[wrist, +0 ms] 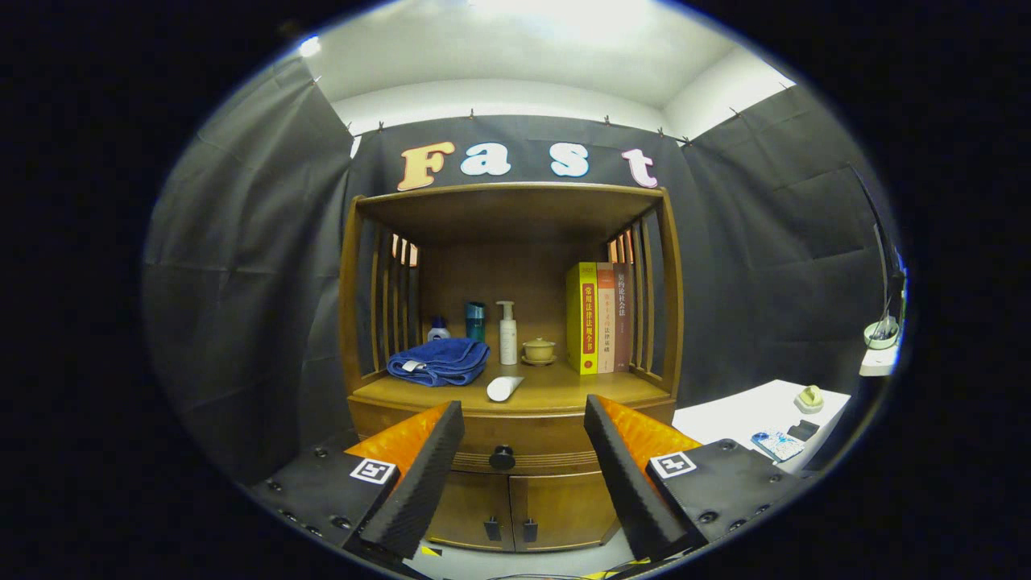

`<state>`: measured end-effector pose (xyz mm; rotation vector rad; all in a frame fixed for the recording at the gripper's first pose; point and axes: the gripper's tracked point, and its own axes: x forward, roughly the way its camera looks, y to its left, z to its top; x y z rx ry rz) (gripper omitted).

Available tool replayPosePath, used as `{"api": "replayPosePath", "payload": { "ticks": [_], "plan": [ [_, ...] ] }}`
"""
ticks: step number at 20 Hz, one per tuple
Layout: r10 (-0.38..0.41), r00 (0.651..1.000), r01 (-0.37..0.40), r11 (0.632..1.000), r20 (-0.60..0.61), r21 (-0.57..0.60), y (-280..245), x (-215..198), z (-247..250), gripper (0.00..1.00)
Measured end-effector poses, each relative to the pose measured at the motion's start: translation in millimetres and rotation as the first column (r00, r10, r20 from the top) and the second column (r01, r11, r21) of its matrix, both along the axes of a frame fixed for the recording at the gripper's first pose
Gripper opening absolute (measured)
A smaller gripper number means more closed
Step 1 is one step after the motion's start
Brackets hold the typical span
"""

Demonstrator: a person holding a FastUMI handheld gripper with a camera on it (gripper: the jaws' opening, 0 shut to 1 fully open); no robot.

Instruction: Pull open the drawer, take out the items inside it, and place them on the countertop above the cabinet.

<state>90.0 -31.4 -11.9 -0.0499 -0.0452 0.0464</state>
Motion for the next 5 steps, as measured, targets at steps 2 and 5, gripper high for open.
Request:
{"api": "replayPosePath", "payload": {
  "ticks": [2, 5],
  "plan": [
    [0.003, 1.0, -0.003, 1.0, 0.019, 0.003, 1.1, -0.2, 4.7, 0.99],
    [0.007, 0.999, -0.007, 1.0, 0.053, 0.007, -0.7, -0.6, 12.1, 0.99]
  ]
}}
